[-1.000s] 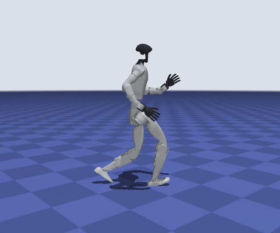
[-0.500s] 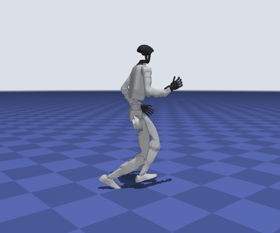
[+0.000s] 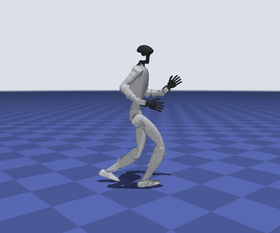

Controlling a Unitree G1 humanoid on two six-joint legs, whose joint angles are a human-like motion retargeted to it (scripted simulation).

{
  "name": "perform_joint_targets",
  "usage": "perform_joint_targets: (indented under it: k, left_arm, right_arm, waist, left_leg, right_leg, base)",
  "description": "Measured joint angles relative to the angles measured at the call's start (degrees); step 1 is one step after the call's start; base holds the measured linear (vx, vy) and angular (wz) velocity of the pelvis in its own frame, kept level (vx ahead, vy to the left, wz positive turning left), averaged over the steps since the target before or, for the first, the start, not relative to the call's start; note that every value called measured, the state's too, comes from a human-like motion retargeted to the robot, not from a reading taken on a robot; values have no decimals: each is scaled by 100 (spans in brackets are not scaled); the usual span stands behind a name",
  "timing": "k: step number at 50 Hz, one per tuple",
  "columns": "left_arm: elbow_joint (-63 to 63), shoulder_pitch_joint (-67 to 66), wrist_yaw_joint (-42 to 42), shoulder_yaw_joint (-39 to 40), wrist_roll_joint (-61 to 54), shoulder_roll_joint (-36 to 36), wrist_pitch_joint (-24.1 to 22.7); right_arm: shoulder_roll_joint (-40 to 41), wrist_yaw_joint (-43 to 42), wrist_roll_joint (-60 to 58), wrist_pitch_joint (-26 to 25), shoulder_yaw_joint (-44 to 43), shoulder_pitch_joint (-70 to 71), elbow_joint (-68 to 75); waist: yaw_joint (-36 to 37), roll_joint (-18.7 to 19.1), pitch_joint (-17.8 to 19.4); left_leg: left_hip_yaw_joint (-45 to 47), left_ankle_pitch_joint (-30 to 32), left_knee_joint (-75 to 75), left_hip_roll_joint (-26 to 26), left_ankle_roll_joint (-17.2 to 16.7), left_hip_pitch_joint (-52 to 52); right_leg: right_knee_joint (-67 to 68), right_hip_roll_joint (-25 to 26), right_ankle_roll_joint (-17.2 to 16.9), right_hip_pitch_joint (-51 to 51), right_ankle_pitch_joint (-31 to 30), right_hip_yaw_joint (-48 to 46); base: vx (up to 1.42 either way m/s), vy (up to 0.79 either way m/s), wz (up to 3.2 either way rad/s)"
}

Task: Run

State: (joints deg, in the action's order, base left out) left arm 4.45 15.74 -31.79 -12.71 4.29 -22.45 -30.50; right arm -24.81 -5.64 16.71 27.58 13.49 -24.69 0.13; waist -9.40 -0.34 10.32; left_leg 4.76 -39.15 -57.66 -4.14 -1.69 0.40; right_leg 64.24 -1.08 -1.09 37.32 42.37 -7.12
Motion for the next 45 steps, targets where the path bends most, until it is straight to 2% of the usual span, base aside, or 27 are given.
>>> perform_joint_targets:
  k: [3, 5, 6, 8, 12, 16, 19, 22, 25, 27, 30, 32, 35, 38, 40, 43, 45]
  left_arm:
    - [462, -55, 243, -228, -38, -53, -202]
    - [669, -150, 372, -383, -82, -64, -272]
    - [682, -252, 412, -473, -104, -39, -265]
    - [616, -480, 487, -632, -165, 14, -184]
    - [-80, -1023, 581, -753, -203, 170, 249]
    - [-826, -1616, 708, -513, -172, 290, 496]
    - [-796, -2326, 877, -259, -239, 172, 430]
    - [-661, -3040, 985, -6, -262, -49, 261]
    - [-641, -3615, 1028, 239, -192, -175, 124]
    - [-660, -3893, 975, 358, -148, -168, 85]
    - [-692, -4083, 794, 453, -8, -58, 92]
    - [-713, -4026, 622, 476, 180, 8, 115]
    - [-789, -3554, 211, 503, 611, 78, 227]
    - [-929, -2402, -381, 353, 1070, 98, 450]
    - [-742, -1786, -618, 310, 1168, 105, 521]
    - [-137, -1204, -705, 348, 1102, 66, 438]
    - [251, -983, -631, 337, 986, 11, 265]
  right_arm:
    - [0, 244, 248, -98, -61, -206, -89]
    - [41, 260, 320, -100, -53, -189, -202]
    - [71, 214, 297, -69, -20, -125, -254]
    - [129, 62, 191, 3, 38, 92, -355]
    - [256, -557, -347, 29, 106, 1104, -412]
    - [348, -1181, -983, 0, 94, 2576, -485]
    - [353, -1330, -1067, 63, 28, 3225, -892]
    - [378, -1320, -953, 167, -23, 3484, -1372]
    - [415, -1204, -905, 304, -16, 3515, -1760]
    - [450, -1108, -979, 369, 2, 3465, -1917]
    - [523, -1015, -1161, 437, 60, 3321, -1981]
    - [599, -973, -1372, 418, 89, 3095, -1915]
    - [721, -1000, -1795, 305, 91, 2638, -1612]
    - [716, -1110, -2092, 236, 73, 2108, -1096]
    - [574, -1066, -2073, 259, 95, 1657, -883]
    - [241, -898, -1826, 273, 83, 946, -875]
    - [65, -773, -1607, 241, 68, 549, -865]
  waist:
    - [52, 431, -149]
    - [129, 552, -156]
    - [190, 567, -132]
    - [330, 558, -63]
    - [751, 395, 200]
    - [1446, 375, 223]
    - [1762, 96, 146]
    - [1879, -509, 136]
    - [2011, -984, 36]
    - [2003, -1236, -30]
    - [1908, -1432, -56]
    - [1796, -1509, -13]
    - [1527, -1591, 106]
    - [992, -1760, 83]
    - [651, -1674, 22]
    - [410, -1032, -3]
    - [267, -471, -77]
  left_leg:
    - [-11, 1087, -487, 620, -431, 82]
    - [10, 1442, -1070, 852, -485, 90]
    - [59, 1413, -1424, 943, -420, 100]
    - [137, 1213, -2144, 1100, -238, 78]
    - [284, 311, -3523, 1329, 377, -397]
    - [436, -619, -4152, 1671, 899, -1883]
    - [547, -911, -3689, 1344, 1079, -2912]
    - [887, -850, -2432, 509, 1112, -3414]
    - [1100, -579, -823, -232, 1004, -3661]
    - [1110, -368, 110, -716, 956, -3708]
    - [1066, -264, 264, -1104, 1056, -3801]
    - [1072, -407, -358, -1208, 1273, -3828]
    - [1043, -1012, -1293, -1320, 1661, -3657]
    - [813, -1085, -1007, -1650, 1669, -3204]
    - [616, -1085, -595, -1768, 1628, -2522]
    - [318, -984, -308, -1123, 1046, -1246]
    - [162, -459, -230, -462, 507, -577]
  right_leg:
    - [-1327, 714, -161, -29, -534, -86]
    - [-1355, 919, -113, -28, -672, -143]
    - [-1052, 953, -35, -14, -629, -168]
    - [-330, 973, 205, -37, -373, -206]
    - [1047, 871, 797, -345, 658, -166]
    - [828, 1047, 967, -764, 763, 32]
    - [527, 854, 703, -1413, 763, 299]
    - [415, 193, 81, -2272, 523, 555]
    - [315, -364, -642, -2890, -491, 685]
    - [579, -723, -985, -3082, -1120, 714]
    - [1375, -1131, -1123, -3187, -1633, 679]
    - [2135, -1402, -1006, -3128, -1622, 648]
    - [3314, -1762, -630, -2720, -1147, 673]
    - [3947, -2110, -216, -1555, -445, 871]
    - [3828, -2116, -22, -848, 7, 968]
    - [2648, -1304, 215, -269, 324, 601]
    - [1390, -515, 249, -72, 239, 231]
  base:
    - [-1, -6, -34]
    - [-3, -5, -26]
    - [-2, -5, -28]
    - [-1, -5, -27]
    - [-3, -5, -34]
    - [-9, -2, -66]
    - [2, 1, 16]
    - [10, 3, 74]
    - [5, 6, 32]
    - [1, 7, 4]
    - [-1, 5, -17]
    - [-1, 3, -25]
    - [-3, 3, -12]
    - [-8, -1, 34]
    - [1, 2, -17]
    - [9, -2, -93]
    - [10, -6, -92]
